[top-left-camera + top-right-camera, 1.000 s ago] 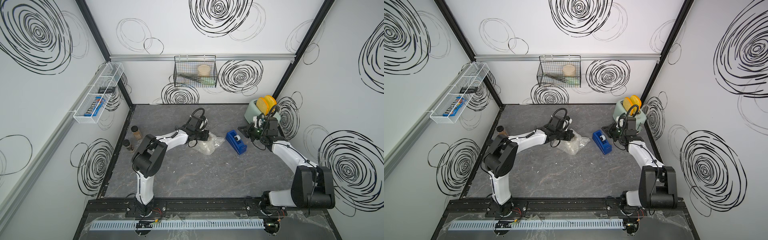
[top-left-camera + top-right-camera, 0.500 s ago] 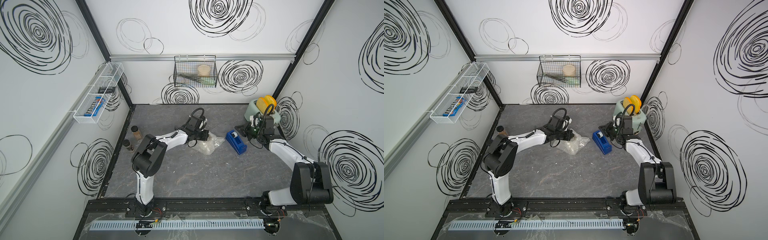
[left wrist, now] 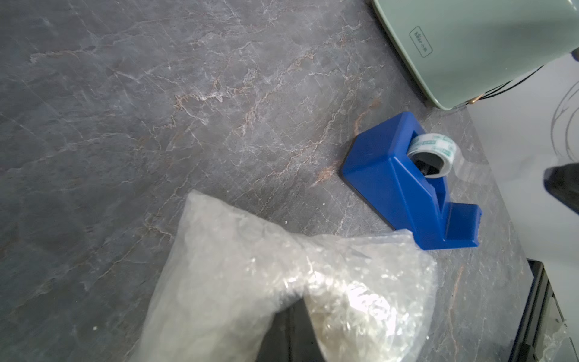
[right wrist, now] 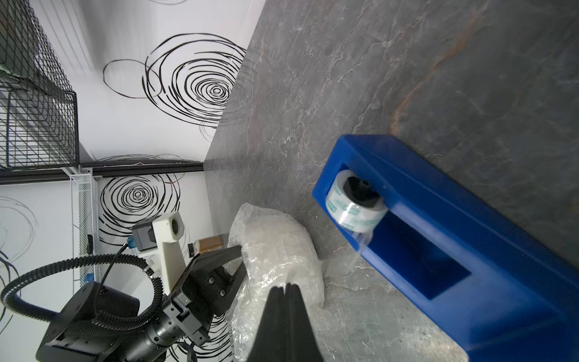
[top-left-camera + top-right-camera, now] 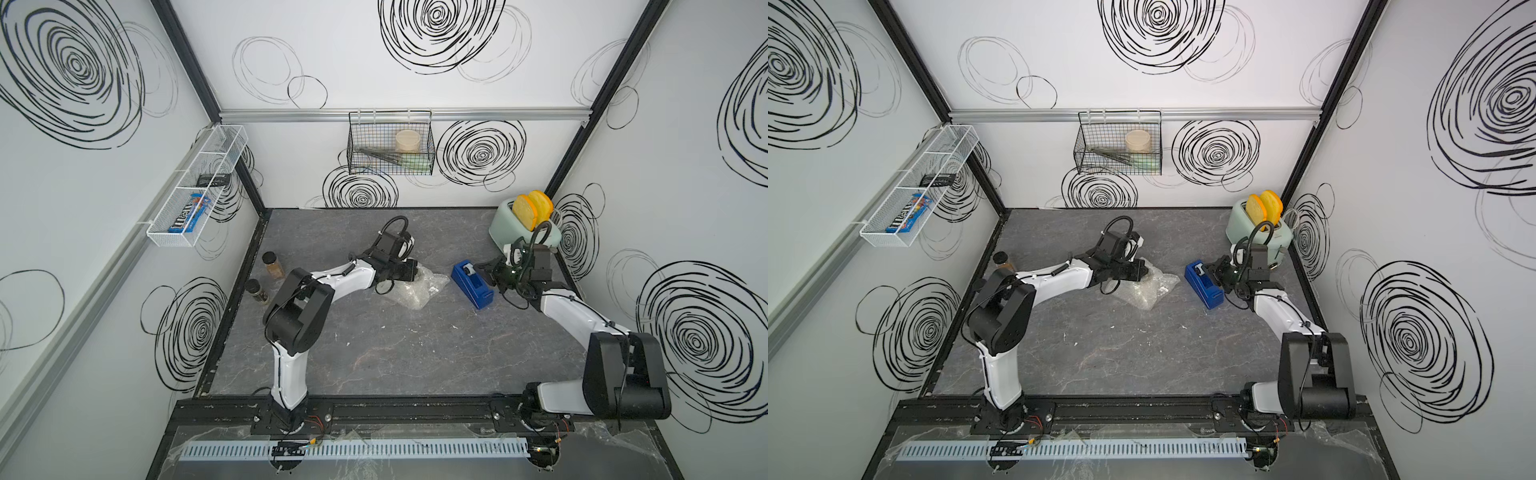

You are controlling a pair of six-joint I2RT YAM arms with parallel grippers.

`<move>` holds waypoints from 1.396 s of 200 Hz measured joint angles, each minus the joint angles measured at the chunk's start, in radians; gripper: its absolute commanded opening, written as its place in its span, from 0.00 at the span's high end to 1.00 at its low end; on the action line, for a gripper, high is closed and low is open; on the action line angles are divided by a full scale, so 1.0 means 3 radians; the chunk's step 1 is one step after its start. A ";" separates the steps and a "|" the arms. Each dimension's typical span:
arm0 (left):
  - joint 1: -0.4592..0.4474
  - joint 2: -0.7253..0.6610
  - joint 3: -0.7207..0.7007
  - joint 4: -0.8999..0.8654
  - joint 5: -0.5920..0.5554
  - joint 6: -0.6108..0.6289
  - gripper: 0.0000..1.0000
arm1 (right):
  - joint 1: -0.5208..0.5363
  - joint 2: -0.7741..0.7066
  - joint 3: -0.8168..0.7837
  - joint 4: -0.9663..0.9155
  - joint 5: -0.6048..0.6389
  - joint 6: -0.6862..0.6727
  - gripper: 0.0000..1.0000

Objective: Wrap mugs in bubble wrap
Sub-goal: Tear off the tape using the Tape Cutter.

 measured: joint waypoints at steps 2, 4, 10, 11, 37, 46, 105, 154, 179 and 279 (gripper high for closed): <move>0.0000 0.0000 0.0000 0.0000 0.0000 0.0000 1.00 | -0.0009 -0.0019 -0.0010 -0.0008 0.0000 -0.0003 1.00; 0.0000 0.0000 0.0000 0.0000 0.0000 0.0000 1.00 | -0.0018 -0.0034 -0.0022 -0.0010 0.0000 -0.0003 1.00; 0.0000 0.0000 0.0000 0.0000 -0.0001 0.0000 1.00 | -0.0038 -0.0079 -0.0045 -0.0028 -0.0003 -0.0013 1.00; 0.0000 0.0000 0.0000 0.0000 -0.0001 0.0000 1.00 | -0.0042 -0.0089 -0.0050 -0.0031 -0.0003 -0.0014 1.00; 0.0000 0.0000 0.0000 0.0000 -0.0001 0.0000 1.00 | -0.0127 -0.0271 -0.0111 -0.0076 -0.0018 -0.0064 1.00; 0.0000 0.0000 0.0000 0.0000 -0.0001 0.0000 1.00 | -0.0149 -0.0323 -0.0146 -0.0079 -0.0028 -0.0076 1.00; 0.0000 0.0000 0.0000 -0.0001 -0.0001 0.0000 1.00 | -0.0217 -0.0416 -0.0422 -0.0131 -0.0103 -0.0113 1.00; 0.0000 0.0000 0.0000 -0.0001 -0.0003 0.0000 1.00 | -0.0319 -0.0577 -0.0443 -0.0206 -0.0146 -0.0169 1.00; 0.0000 0.0000 0.0000 0.0000 -0.0003 0.0000 1.00 | -0.0352 -0.0642 -0.0444 -0.0247 -0.0172 -0.0202 1.00; -0.0001 0.0000 0.0000 -0.0001 -0.0003 0.0000 1.00 | -0.0420 -0.0628 -0.0740 -0.0242 -0.0205 -0.0263 1.00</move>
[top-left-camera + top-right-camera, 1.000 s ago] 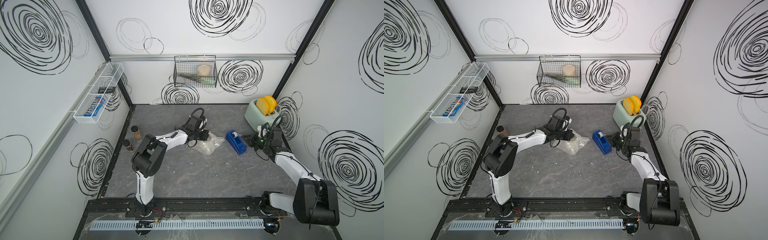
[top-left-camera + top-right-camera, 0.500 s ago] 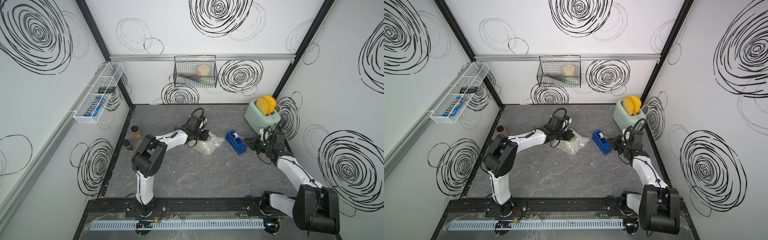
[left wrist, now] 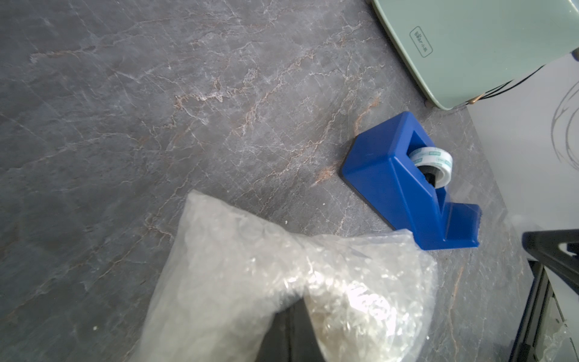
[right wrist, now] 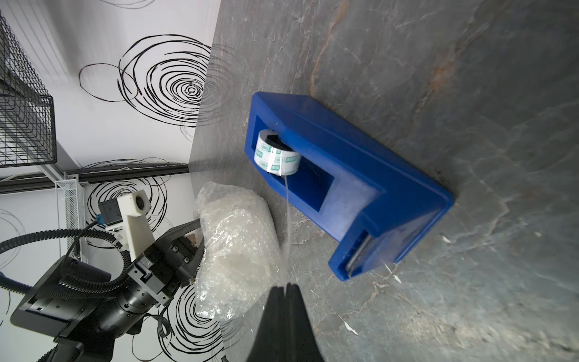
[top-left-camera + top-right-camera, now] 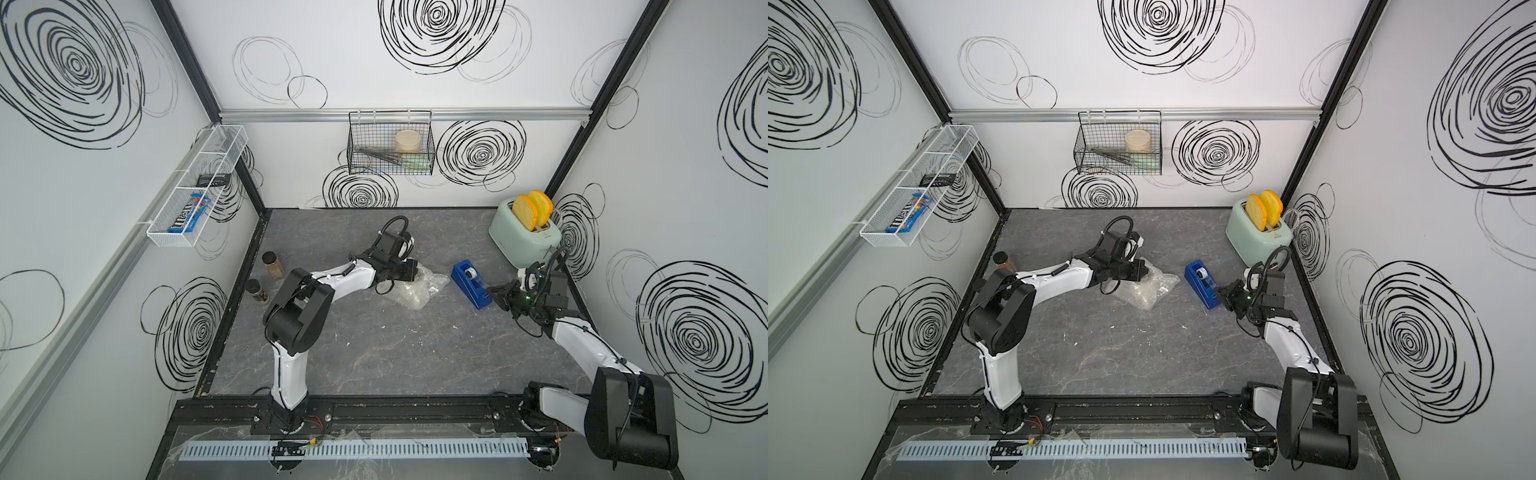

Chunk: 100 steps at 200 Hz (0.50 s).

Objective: Wrap mugs in bubble wrap
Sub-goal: Tear off the tape using the Tape Cutter.

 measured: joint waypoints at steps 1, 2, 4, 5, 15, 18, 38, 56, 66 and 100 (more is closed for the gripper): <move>0.0000 0.0000 0.0000 0.0000 0.0000 0.0000 1.00 | 0.0000 0.0000 -0.0004 0.0001 0.0000 0.0000 1.00; 0.0000 0.0000 0.0000 0.0000 0.0000 0.0000 1.00 | -0.0001 0.0000 -0.0006 0.0001 0.0000 0.0000 1.00; 0.0000 0.0000 0.0000 0.0000 0.0000 0.0000 1.00 | -0.0003 -0.0001 -0.0013 0.0000 0.0000 -0.0001 1.00; 0.0000 0.0000 0.0000 0.0000 0.0000 0.0000 1.00 | -0.0003 -0.0001 -0.0015 0.0000 0.0000 -0.0001 1.00; 0.0000 0.0000 0.0001 0.0000 0.0000 0.0000 1.00 | -0.0006 -0.0006 -0.0046 -0.0001 0.0001 -0.0008 1.00; 0.0000 0.0000 0.0001 0.0000 0.0000 0.0000 1.00 | -0.0009 -0.0010 -0.0057 -0.0001 0.0001 -0.0013 1.00; 0.0000 0.0000 0.0001 0.0000 0.0000 0.0000 1.00 | -0.0031 -0.0052 -0.0136 0.0000 0.0015 -0.0052 1.00; -0.0001 0.0000 0.0001 0.0000 0.0000 0.0000 1.00 | -0.0055 -0.0097 -0.0233 -0.0008 0.0029 -0.0104 1.00; -0.0003 0.0000 0.0001 0.0000 0.0000 0.0000 1.00 | -0.0061 -0.0118 -0.0273 -0.0033 0.0041 -0.0128 1.00; -0.0003 0.0000 0.0001 0.0000 -0.0001 0.0000 1.00 | -0.0116 -0.0258 -0.0310 -0.0121 0.0099 -0.0216 1.00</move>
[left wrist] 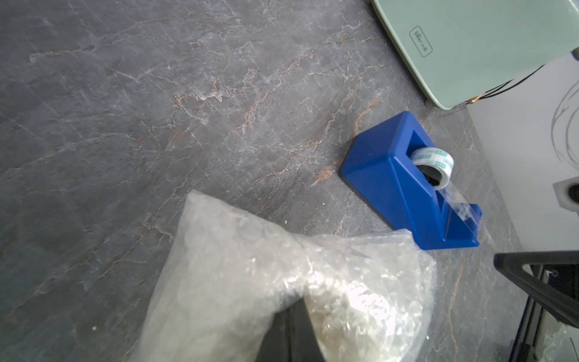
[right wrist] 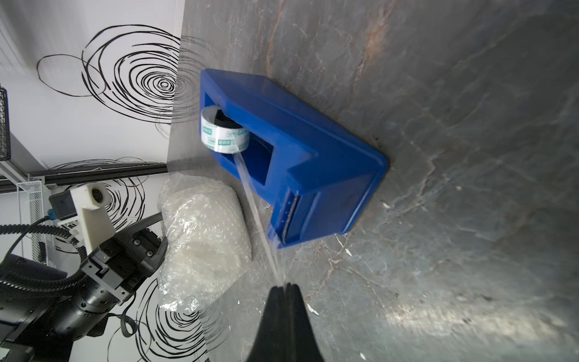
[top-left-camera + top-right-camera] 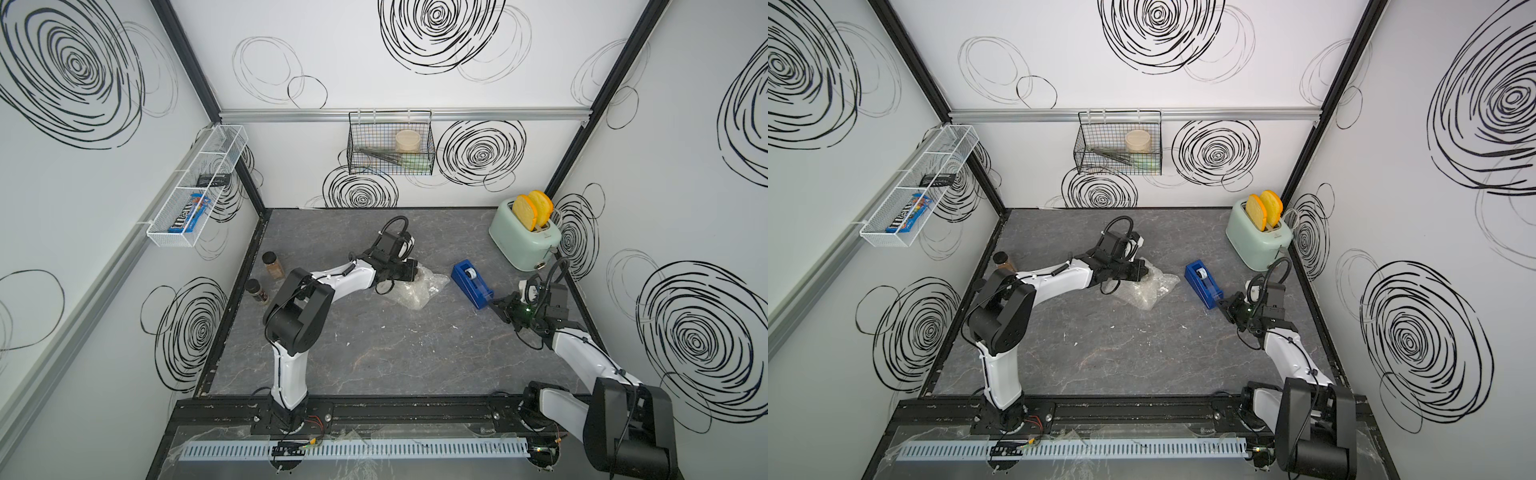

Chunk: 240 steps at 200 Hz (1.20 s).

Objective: Wrap mugs in bubble wrap
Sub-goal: Tear off the tape using the Tape Cutter.

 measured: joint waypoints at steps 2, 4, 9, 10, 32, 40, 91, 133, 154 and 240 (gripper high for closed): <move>0.0000 0.0000 -0.0001 0.0000 0.0001 0.0000 1.00 | -0.0009 -0.0008 0.0000 -0.0005 0.0001 -0.0010 1.00; 0.0000 0.0000 0.0000 0.0001 0.0001 0.0000 1.00 | -0.0020 -0.0015 0.0001 -0.0009 0.0000 -0.0023 1.00; 0.0000 0.0000 -0.0001 0.0000 0.0000 0.0000 1.00 | -0.0041 -0.0028 0.0001 -0.0017 0.0000 -0.0036 1.00; 0.0000 0.0000 0.0000 0.0000 0.0001 0.0000 1.00 | -0.0051 -0.0033 0.0001 -0.0024 0.0000 -0.0045 1.00; 0.0000 0.0000 0.0000 0.0001 0.0000 0.0000 1.00 | -0.0172 -0.0053 0.0014 -0.0108 -0.0014 -0.0116 1.00; 0.0000 0.0000 0.0000 0.0000 0.0000 0.0000 1.00 | -0.0196 -0.0060 0.0015 -0.0132 -0.0017 -0.0137 1.00; 0.0000 0.0000 -0.0001 0.0001 0.0000 0.0000 1.00 | -0.0235 -0.0159 0.0011 -0.0251 -0.0052 -0.0215 1.00; 0.0000 0.0000 -0.0001 0.0001 0.0000 0.0000 1.00 | -0.0242 -0.0128 -0.0019 -0.0257 -0.0057 -0.0264 1.00; 0.0000 0.0000 -0.0001 0.0001 0.0000 0.0000 1.00 | -0.0242 -0.0123 -0.0069 -0.0243 -0.0052 -0.0275 1.00; -0.0004 0.0000 -0.0001 0.0001 -0.0001 0.0000 1.00 | -0.0242 0.0788 -0.0071 0.0220 0.0090 -0.0348 1.00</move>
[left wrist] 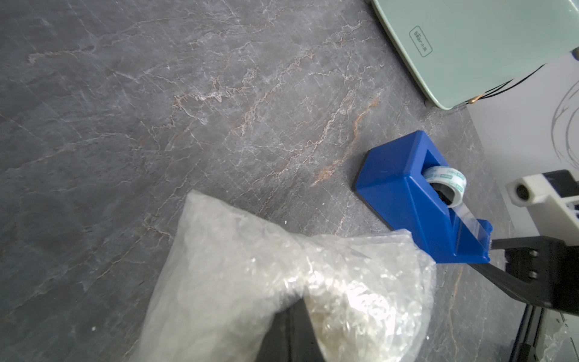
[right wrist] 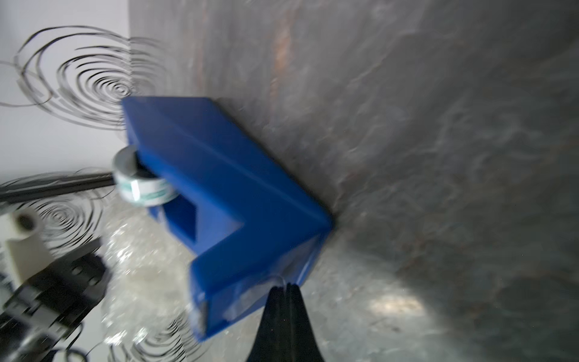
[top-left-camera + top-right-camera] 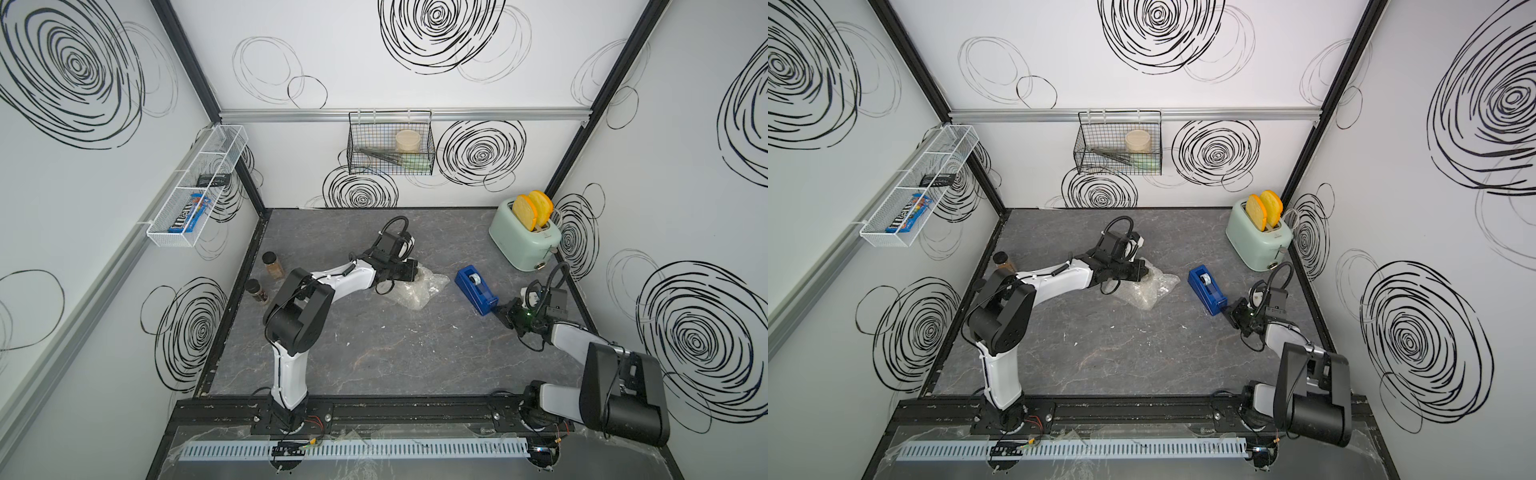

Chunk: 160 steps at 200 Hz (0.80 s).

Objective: Wrap mugs in bubble wrap
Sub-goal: Tear off the tape using the Tape Cutter, then stick the tape on the bubble wrap.

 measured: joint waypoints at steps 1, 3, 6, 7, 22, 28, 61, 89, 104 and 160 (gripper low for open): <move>0.0000 0.0000 0.0000 0.0001 0.0000 0.0000 1.00 | 0.0000 0.0009 0.0000 -0.0001 0.0003 0.0000 1.00; 0.0000 0.0000 0.0000 0.0000 -0.0001 0.0000 1.00 | 0.0000 0.0039 0.0000 -0.0004 0.0019 -0.0003 1.00; 0.0000 0.0000 0.0000 0.0000 0.0000 0.0000 1.00 | 0.0000 0.0079 0.0001 -0.0010 0.0036 -0.0005 1.00; 0.0000 0.0000 0.0001 0.0001 0.0000 0.0000 1.00 | 0.0000 0.0095 0.0001 -0.0013 0.0043 -0.0006 1.00; 0.0000 0.0000 0.0000 0.0001 0.0000 0.0000 1.00 | -0.0005 0.0220 0.0038 -0.0017 0.0074 -0.0037 1.00; 0.0000 0.0000 0.0001 0.0001 0.0000 0.0000 1.00 | -0.0003 0.0242 0.0066 -0.0013 0.0100 -0.0048 1.00; 0.0000 0.0000 0.0000 0.0000 0.0000 0.0000 1.00 | 0.0005 0.0259 0.0116 -0.0036 0.0132 -0.0095 1.00; 0.0000 0.0000 0.0000 0.0000 -0.0001 0.0000 1.00 | 0.0003 -0.0224 0.0135 -0.0397 0.0226 -0.0179 1.00; 0.0000 0.0000 0.0001 0.0001 0.0000 0.0000 1.00 | 0.0005 -0.0646 0.0239 -0.0670 0.0205 -0.0249 1.00; 0.0001 0.0000 0.0000 0.0008 0.0006 -0.0001 1.00 | 0.0628 -0.1249 0.0949 -0.1017 -0.0168 -0.0210 1.00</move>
